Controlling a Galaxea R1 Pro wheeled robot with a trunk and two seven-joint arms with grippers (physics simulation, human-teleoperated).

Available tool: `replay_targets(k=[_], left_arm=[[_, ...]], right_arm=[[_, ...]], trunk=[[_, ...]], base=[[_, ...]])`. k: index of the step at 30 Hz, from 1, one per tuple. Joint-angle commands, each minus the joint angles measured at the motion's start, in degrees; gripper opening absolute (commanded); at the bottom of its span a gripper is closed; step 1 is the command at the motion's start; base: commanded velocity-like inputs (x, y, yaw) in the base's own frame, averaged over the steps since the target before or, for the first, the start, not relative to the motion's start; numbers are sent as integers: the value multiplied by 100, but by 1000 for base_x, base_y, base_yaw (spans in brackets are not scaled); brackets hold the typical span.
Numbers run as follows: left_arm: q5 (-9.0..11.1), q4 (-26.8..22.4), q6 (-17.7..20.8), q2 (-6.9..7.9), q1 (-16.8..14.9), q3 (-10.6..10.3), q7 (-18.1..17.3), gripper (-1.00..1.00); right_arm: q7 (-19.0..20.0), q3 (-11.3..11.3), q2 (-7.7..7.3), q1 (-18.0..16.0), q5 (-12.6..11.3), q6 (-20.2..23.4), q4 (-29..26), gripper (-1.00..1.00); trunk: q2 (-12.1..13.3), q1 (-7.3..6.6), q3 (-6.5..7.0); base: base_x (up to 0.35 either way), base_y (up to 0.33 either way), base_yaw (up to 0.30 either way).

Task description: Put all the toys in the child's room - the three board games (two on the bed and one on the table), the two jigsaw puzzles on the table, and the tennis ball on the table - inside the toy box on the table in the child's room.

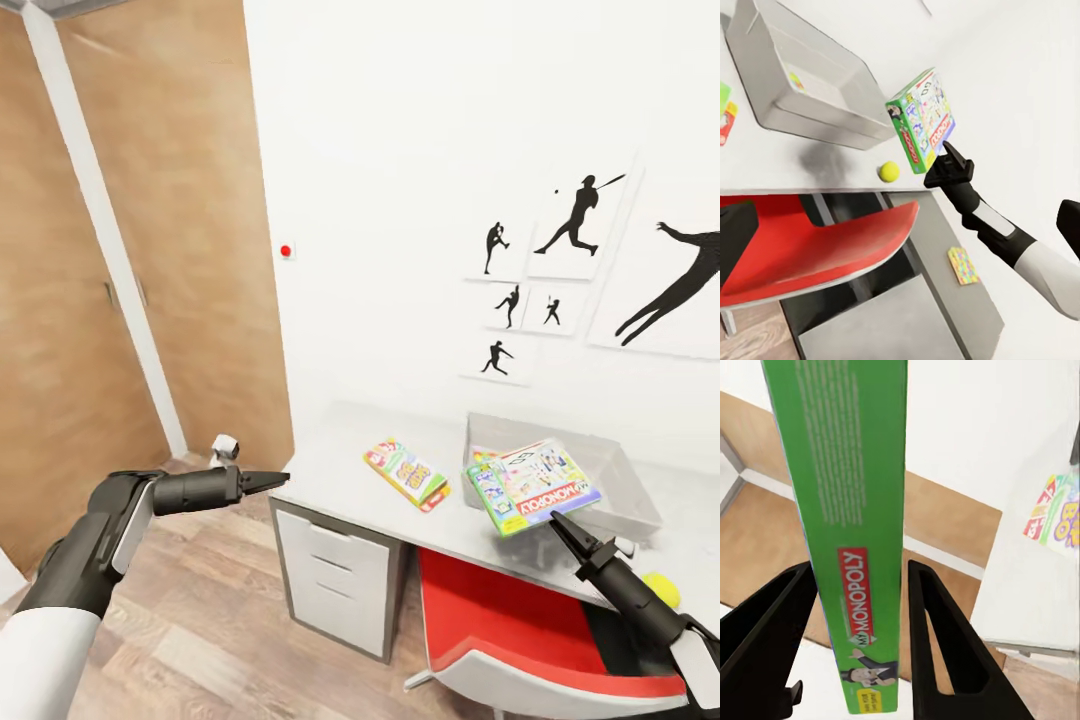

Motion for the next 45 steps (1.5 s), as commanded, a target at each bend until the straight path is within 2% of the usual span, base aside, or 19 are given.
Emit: replay_targets(k=[1,15,45], left_arm=[[13,-3,45,1,-4,1,-7,100],[17,-3,45,6,-4,1,-7,100],[19,-12,43,6,-4,1,-7,100]], right_arm=[[7,-5,0,-8,-35,51,4,-100],[7,-6,0,-8,-36,50,10,-100],[7,-6,0,-8,-35,50,18,-100]], trunk=[[-13,7,-13],[-13,7,-13],[-13,7,-13]], base=[[313,-83,-274],[233,-15,-275],[8,36,-277]])
